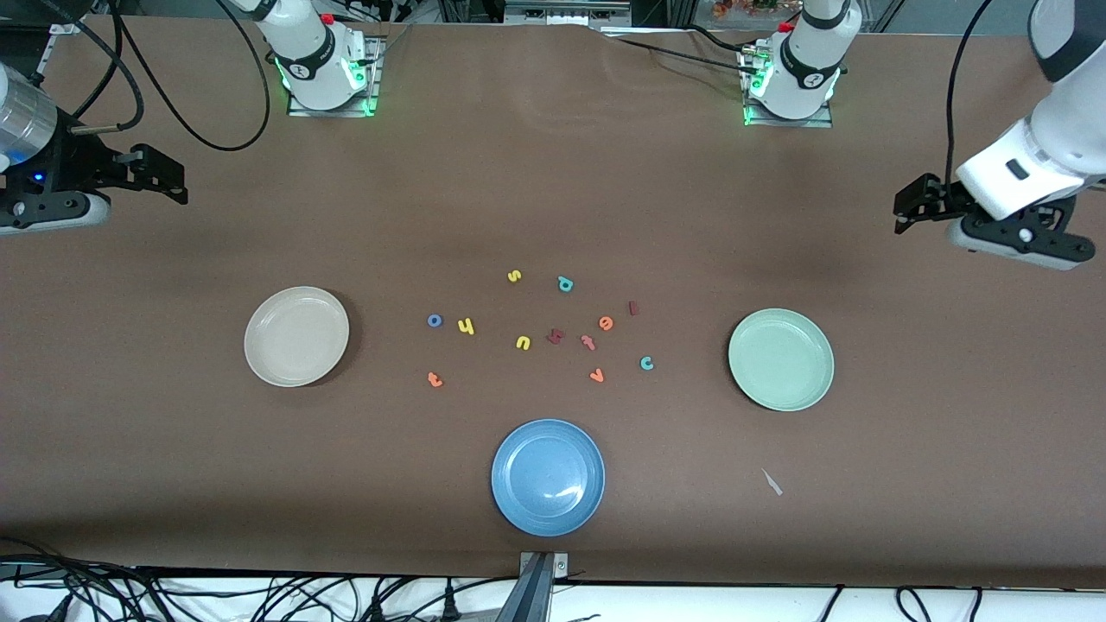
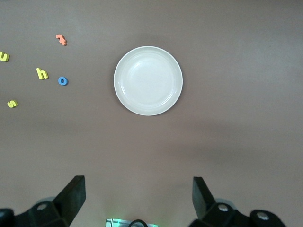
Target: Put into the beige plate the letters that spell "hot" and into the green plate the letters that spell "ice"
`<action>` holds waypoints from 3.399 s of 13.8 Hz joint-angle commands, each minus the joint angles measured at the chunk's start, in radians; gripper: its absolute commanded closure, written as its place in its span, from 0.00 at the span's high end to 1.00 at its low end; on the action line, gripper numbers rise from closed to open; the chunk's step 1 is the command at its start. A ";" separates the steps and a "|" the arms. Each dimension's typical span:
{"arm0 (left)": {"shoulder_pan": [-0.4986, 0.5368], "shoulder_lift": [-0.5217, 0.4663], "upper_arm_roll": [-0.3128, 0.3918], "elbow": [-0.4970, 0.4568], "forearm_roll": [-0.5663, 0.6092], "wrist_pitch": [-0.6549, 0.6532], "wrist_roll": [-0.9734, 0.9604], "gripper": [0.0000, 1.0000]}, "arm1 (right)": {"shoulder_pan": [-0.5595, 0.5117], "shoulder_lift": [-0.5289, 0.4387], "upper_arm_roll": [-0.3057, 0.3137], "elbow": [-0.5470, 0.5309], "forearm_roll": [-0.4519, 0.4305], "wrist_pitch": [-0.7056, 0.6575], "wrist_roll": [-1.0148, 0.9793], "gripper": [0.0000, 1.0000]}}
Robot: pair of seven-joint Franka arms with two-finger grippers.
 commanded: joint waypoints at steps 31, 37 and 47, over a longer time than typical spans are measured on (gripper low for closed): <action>0.046 -0.041 -0.017 0.034 -0.025 -0.037 0.009 1.00 | -0.001 -0.001 0.001 0.014 0.004 -0.015 -0.007 1.00; 0.047 -0.041 -0.020 0.033 -0.025 -0.046 0.003 1.00 | -0.001 0.001 0.001 0.014 0.004 -0.015 -0.007 1.00; 0.047 -0.041 -0.024 0.036 -0.023 -0.063 -0.017 1.00 | -0.001 -0.001 0.003 0.014 0.004 -0.015 -0.007 1.00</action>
